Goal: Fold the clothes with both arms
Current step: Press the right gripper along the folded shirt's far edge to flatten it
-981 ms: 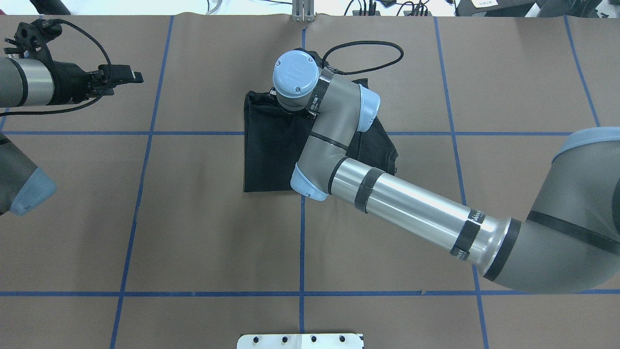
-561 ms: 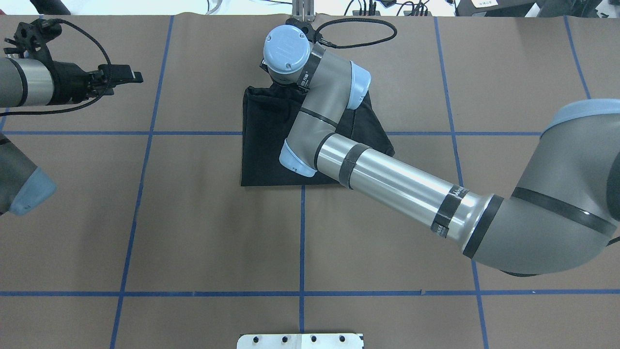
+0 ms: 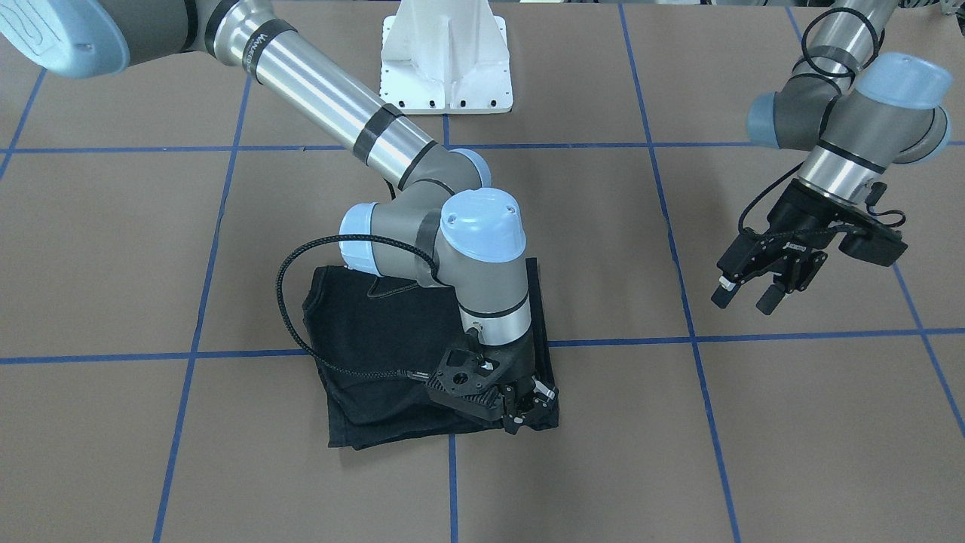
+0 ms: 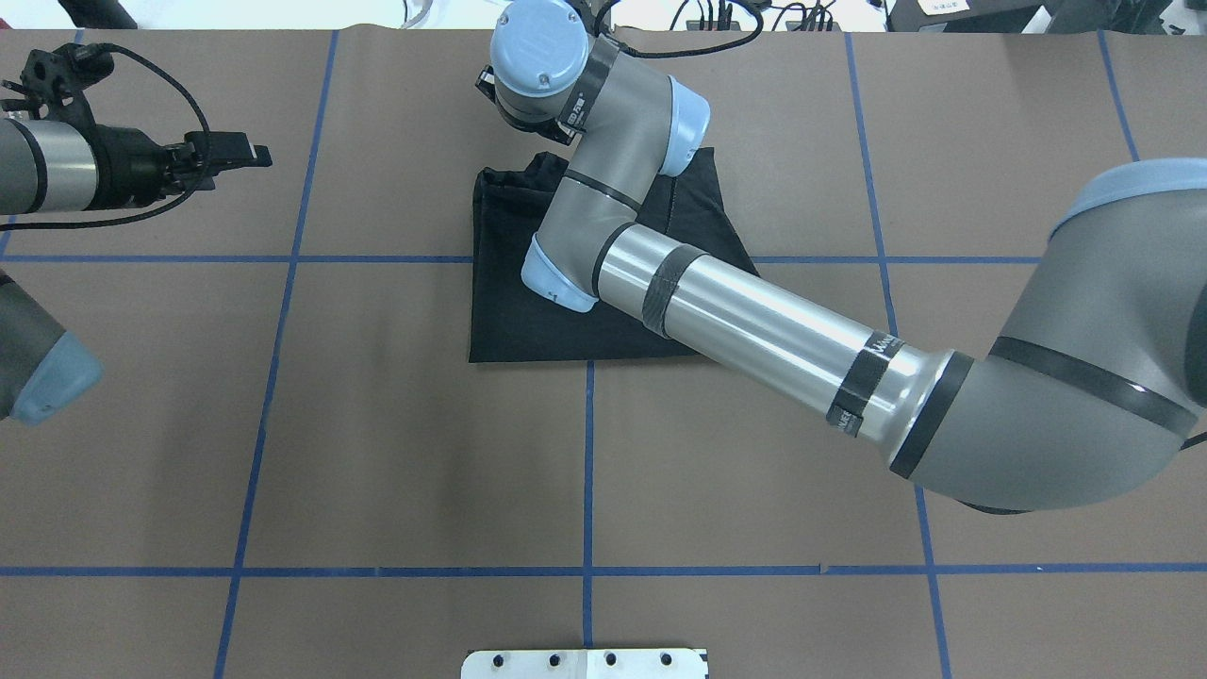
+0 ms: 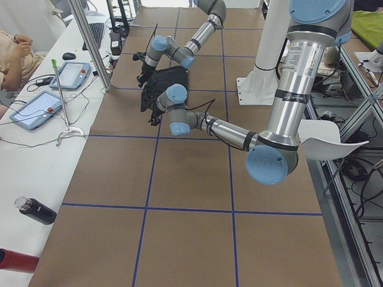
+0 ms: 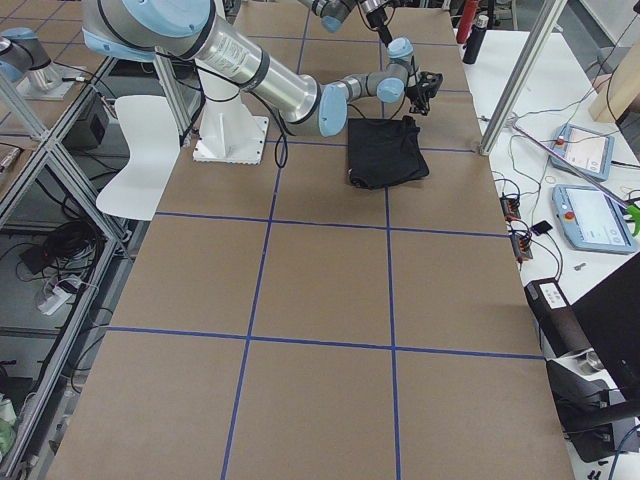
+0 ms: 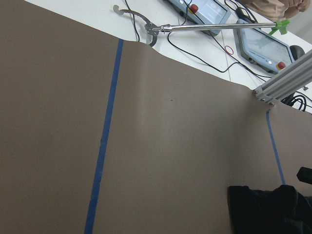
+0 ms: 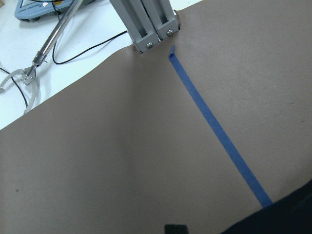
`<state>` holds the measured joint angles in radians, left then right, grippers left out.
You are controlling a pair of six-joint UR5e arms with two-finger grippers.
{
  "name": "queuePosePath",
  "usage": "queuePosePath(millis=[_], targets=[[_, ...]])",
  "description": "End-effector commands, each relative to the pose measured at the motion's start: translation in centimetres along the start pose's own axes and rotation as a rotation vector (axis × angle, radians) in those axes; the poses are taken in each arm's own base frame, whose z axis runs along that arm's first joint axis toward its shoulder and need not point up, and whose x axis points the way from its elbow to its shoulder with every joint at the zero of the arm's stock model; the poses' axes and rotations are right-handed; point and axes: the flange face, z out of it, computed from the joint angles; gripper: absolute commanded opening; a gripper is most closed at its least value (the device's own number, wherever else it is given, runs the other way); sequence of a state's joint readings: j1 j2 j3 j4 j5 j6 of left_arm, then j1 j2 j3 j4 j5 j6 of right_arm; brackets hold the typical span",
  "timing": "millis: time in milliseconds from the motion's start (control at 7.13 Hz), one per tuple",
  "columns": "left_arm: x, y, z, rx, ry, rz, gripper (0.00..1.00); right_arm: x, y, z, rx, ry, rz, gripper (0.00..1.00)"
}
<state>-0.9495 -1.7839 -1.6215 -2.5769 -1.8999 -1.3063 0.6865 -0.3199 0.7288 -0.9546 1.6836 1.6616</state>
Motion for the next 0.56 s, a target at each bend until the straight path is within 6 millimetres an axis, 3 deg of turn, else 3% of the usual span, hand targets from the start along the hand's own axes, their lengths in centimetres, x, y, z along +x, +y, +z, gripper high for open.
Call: queuePosePath(millis=[0,140,280,421], targets=[[-0.2,0.0,-0.1,-0.003,-0.003,0.004,1.0,2.8,0.7,-4.4,-0.099,0.026,-0.034,0.0],[-0.2,0.0,0.0,-0.007,-0.004,0.02,1.0,4.0,1.0,-4.7,-0.115,0.032,-0.037,0.0],[-0.8,0.0,-0.1,-0.009,-0.02,0.092,1.0,7.9,0.1,-5.2,-0.154,0.05,-0.039,0.28],[-2.2,-0.4,-0.7,-0.006,-0.04,0.14,1.0,13.0,-2.2,-5.9,-0.18,0.057,-0.049,0.44]])
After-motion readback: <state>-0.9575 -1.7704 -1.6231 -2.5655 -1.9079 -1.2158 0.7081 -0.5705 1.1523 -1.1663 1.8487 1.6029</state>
